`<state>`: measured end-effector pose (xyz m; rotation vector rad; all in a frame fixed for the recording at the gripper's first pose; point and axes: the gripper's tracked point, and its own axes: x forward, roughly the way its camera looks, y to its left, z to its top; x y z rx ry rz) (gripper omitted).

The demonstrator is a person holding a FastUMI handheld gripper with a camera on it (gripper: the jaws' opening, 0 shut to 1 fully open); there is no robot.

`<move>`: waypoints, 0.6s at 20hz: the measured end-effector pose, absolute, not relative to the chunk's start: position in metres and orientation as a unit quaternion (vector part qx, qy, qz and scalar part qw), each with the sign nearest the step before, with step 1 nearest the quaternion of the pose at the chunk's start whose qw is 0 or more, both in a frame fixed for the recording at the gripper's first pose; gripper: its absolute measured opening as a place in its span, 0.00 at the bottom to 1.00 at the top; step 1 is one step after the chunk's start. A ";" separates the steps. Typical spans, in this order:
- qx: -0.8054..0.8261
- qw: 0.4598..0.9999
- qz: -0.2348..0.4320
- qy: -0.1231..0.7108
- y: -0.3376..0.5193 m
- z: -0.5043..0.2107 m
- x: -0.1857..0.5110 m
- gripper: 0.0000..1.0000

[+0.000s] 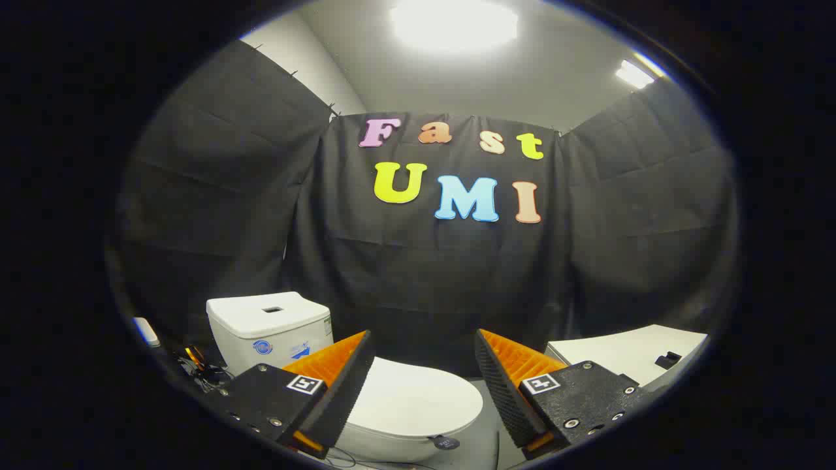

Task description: Open the toilet lid.

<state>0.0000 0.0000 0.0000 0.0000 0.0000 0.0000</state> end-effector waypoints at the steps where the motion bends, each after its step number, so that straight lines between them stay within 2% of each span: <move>1: 0.001 1.000 0.000 -0.001 -0.001 0.000 -0.001 0.95; 12: 0.006 1.000 -0.003 -0.001 -0.002 0.000 -0.001 0.95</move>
